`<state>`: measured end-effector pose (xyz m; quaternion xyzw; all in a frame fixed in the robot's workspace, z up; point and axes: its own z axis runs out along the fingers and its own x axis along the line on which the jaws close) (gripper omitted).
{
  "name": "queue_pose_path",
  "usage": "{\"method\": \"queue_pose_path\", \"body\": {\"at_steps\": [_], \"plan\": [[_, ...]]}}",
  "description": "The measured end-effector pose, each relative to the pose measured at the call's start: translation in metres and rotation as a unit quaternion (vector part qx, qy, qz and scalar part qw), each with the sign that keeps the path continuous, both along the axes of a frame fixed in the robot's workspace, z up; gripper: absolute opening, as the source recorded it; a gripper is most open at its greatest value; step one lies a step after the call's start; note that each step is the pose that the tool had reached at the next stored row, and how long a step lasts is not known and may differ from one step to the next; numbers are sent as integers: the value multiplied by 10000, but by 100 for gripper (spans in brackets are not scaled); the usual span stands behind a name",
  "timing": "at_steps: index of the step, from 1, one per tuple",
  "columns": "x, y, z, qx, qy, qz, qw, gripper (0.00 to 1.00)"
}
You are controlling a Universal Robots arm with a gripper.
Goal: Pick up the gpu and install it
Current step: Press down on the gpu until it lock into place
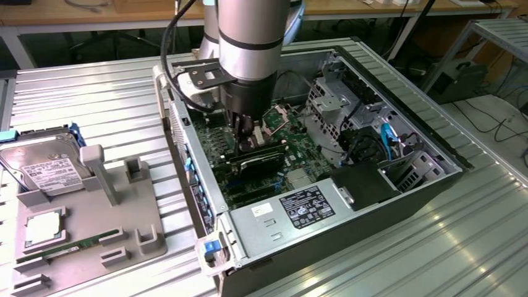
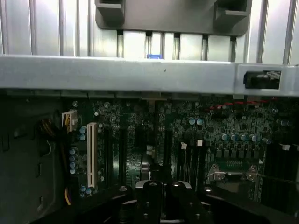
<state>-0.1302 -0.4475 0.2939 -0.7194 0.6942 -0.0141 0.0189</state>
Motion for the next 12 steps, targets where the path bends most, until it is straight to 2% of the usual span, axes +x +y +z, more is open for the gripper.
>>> {"method": "queue_pose_path", "body": {"at_steps": [4, 12], "plan": [[165, 0, -10, -3, -3, 0, 10000, 11], [166, 0, -10, -3, -3, 0, 10000, 11]]}}
